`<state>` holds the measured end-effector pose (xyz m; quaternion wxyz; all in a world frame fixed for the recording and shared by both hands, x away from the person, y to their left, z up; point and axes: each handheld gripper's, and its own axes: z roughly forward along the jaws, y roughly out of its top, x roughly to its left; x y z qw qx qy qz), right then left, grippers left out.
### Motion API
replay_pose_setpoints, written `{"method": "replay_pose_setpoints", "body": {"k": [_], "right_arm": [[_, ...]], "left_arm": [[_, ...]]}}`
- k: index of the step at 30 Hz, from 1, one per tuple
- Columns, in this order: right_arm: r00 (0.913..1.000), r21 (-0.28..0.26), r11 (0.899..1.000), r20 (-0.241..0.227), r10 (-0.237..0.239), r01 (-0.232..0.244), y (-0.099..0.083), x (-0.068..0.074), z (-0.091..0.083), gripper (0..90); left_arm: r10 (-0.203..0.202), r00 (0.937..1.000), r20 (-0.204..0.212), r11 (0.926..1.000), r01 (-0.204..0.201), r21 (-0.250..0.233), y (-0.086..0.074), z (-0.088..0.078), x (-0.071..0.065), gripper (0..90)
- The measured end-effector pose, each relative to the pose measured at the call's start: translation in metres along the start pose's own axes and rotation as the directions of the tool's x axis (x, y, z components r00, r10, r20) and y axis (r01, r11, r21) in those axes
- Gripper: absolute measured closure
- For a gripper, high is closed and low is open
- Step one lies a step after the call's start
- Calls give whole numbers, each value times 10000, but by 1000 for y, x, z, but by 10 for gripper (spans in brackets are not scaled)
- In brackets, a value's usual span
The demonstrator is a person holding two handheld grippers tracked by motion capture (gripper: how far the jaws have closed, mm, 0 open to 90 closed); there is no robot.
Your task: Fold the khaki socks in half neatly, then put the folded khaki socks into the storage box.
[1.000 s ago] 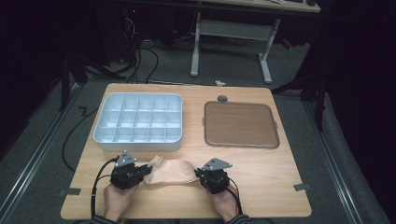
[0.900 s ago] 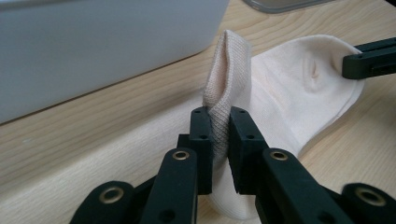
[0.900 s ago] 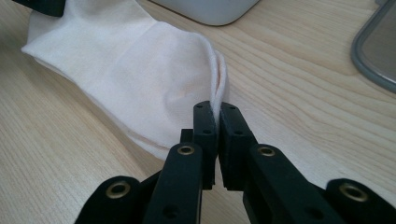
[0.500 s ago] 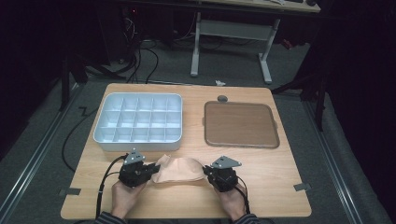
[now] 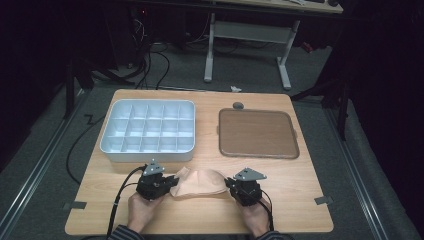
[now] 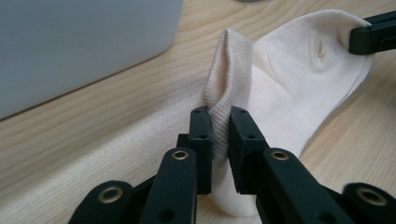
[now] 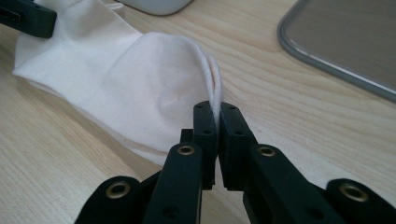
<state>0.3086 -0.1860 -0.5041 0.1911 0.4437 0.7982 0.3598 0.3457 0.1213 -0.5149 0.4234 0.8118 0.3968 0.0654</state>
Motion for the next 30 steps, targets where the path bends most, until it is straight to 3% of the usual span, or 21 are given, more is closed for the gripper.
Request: {"method": "replay_pose_setpoints", "body": {"k": [13,14,16,22,23,26,30], "right_arm": [[9994,409,9987,175,290,-297,-12,-6,6,865],[9994,536,9981,152,296,-304,-14,-7,8,864],[9996,567,9980,128,271,-278,-15,-9,10,863],[9992,556,9977,117,394,-400,-17,-11,10,803],[9989,408,9982,227,420,-429,-18,-12,9,689],[9974,-107,9975,145,707,-705,-18,-13,1,653],[9981,-464,9972,152,590,-582,-13,-9,-7,658]], "left_arm": [[241,9991,-350,9985,-224,500,-1,17,-4,766],[198,9990,-412,9981,-174,583,-1,19,-3,670],[227,9984,-510,9982,-198,562,-2,19,-4,604],[341,9946,-982,9976,-279,633,-1,19,-5,489],[327,9947,-972,9973,-261,684,-1,19,-5,480],[70,9971,-754,9988,-33,493,-1,14,-7,457],[19,9966,-826,9991,17,432,-5,8,-10,435]]}}
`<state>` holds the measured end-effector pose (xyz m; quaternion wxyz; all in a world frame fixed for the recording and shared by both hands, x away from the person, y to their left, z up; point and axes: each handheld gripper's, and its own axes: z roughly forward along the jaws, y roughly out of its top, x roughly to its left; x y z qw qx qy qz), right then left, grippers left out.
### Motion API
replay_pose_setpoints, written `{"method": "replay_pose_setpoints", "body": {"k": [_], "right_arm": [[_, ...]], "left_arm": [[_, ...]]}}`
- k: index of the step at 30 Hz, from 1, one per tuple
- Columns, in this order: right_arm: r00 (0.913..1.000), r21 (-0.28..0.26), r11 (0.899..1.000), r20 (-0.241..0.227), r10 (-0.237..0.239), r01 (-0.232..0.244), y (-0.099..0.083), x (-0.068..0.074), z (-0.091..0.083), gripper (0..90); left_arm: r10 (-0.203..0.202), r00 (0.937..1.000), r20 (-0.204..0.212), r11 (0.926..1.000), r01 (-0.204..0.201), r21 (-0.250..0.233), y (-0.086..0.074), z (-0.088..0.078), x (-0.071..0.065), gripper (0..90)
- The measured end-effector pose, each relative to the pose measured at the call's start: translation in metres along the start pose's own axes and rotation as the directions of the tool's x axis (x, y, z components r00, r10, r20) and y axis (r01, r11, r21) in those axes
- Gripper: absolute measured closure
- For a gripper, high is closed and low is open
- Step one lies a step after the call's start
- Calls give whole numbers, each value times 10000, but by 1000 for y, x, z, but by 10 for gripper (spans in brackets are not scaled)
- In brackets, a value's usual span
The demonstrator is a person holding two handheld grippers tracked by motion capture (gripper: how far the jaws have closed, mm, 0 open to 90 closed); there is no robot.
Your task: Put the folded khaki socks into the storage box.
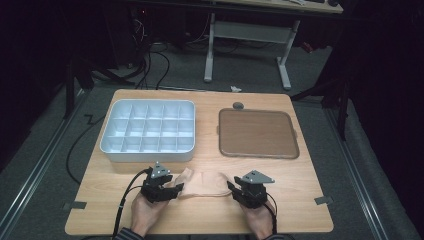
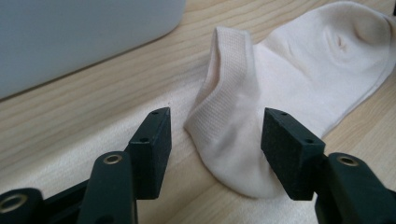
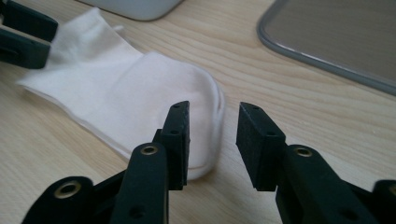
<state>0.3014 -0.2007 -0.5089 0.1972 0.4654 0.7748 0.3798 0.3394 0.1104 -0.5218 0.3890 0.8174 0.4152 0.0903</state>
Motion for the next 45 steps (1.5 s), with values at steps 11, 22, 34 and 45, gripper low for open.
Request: {"method": "replay_pose_setpoints", "body": {"k": [11,22,34,45], "right_arm": [[9838,-491,9958,-1586,-838,769,19,35,5,874],[9739,148,9945,-2046,-982,1034,17,67,46,870],[9820,587,9907,-1514,-1125,1225,12,74,54,844],[9807,417,9923,-1627,-1082,1164,9,72,54,844]], "left_arm": [[-438,9990,51,9982,440,-405,-11,1,5,469],[2,9998,-207,9992,-11,-393,-10,3,2,480],[569,9975,-423,9971,-590,-484,-12,3,2,558],[630,9969,-481,9980,-632,-33,-5,6,-2,610]]}}
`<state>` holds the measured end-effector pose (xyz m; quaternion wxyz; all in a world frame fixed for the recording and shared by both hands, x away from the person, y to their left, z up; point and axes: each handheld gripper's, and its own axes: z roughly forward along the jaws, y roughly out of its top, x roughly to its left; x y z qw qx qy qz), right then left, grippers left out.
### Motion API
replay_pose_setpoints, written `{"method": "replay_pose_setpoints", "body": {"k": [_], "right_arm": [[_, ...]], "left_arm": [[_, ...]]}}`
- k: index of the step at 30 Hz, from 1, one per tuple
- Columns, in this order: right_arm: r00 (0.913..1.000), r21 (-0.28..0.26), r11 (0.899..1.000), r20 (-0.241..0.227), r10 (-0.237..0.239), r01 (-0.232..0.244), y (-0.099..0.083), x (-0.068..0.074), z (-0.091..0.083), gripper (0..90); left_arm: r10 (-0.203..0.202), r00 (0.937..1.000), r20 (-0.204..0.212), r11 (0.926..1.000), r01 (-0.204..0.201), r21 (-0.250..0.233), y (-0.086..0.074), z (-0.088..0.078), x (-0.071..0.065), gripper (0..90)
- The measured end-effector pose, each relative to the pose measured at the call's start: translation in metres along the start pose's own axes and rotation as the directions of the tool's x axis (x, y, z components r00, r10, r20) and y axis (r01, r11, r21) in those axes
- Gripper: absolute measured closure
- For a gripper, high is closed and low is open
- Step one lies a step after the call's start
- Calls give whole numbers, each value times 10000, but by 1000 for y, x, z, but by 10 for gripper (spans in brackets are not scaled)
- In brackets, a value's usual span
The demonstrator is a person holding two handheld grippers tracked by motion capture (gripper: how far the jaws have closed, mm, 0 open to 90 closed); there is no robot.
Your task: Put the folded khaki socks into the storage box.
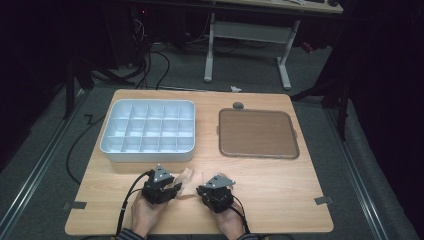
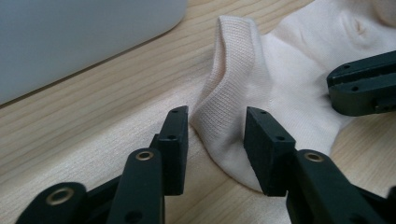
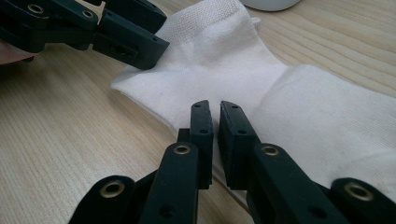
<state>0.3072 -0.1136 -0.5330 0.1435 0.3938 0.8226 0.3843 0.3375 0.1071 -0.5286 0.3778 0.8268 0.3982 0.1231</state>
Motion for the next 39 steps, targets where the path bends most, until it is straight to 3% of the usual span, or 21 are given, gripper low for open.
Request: {"method": "replay_pose_setpoints", "body": {"k": [9,12,15,24,31,39], "right_arm": [[9999,34,10000,-99,61,-61,0,-1,0,844],[9999,23,10000,-94,71,-71,-1,0,-1,844],[9999,10,10000,-103,55,-55,-1,-1,-1,844],[10000,5,10000,-73,32,-32,-1,0,-1,846],[9999,9,10000,-101,-30,30,-1,-1,-1,850],[9999,101,9999,-128,-69,70,0,-1,-1,853]], "left_arm": [[-198,9991,386,9996,190,225,5,3,-1,735],[-368,9973,637,9990,351,268,6,4,-1,819],[-665,9937,906,9976,643,270,6,5,3,835],[-734,9877,1383,9973,722,137,5,1,4,850],[-437,9873,1527,9988,463,-139,9,-8,4,849],[-510,9791,1968,9970,613,-470,14,-14,4,849]]}}
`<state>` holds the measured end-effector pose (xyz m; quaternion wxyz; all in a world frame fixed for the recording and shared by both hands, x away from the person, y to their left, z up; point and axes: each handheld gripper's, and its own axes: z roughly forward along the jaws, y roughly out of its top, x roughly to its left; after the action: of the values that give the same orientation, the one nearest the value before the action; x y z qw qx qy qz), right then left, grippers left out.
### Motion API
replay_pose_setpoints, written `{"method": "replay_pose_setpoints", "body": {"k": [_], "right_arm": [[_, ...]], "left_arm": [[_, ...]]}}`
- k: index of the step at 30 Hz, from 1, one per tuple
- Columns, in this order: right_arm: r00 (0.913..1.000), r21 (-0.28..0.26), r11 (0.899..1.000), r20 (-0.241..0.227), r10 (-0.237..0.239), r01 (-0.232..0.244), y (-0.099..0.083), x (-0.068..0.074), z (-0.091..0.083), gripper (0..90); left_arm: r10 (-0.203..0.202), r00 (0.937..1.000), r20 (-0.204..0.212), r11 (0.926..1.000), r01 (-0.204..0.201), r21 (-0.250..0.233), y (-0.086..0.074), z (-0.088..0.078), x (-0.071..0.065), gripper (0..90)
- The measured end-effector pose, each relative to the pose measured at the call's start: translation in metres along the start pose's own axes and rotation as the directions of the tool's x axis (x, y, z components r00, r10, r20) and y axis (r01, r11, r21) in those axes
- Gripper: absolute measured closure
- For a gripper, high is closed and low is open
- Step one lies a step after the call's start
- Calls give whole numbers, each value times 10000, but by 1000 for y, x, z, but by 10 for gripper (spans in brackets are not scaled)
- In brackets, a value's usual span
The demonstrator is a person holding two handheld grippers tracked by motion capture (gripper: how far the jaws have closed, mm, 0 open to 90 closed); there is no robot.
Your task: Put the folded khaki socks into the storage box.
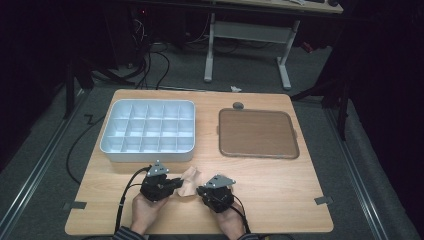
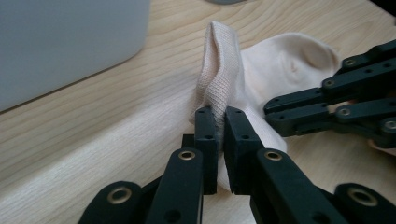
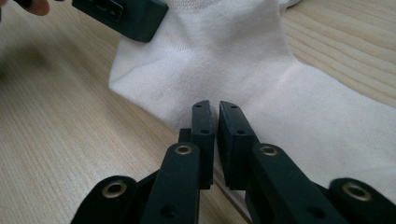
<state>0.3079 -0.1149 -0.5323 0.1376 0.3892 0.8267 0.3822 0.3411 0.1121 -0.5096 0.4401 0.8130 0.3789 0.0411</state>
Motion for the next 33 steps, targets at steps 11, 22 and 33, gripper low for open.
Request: {"method": "replay_pose_setpoints", "body": {"k": [11,22,33], "right_arm": [[9996,63,9998,-232,169,-168,2,-2,2,860],[9990,295,9995,-431,-84,96,14,5,12,861],[9980,323,9992,-593,-201,220,20,13,21,859]], "left_arm": [[31,9985,544,9993,-11,-369,8,-5,-5,855],[-23,9960,896,9966,97,-817,8,-14,1,867],[-77,9928,1193,9957,186,-908,8,-16,2,874]]}}
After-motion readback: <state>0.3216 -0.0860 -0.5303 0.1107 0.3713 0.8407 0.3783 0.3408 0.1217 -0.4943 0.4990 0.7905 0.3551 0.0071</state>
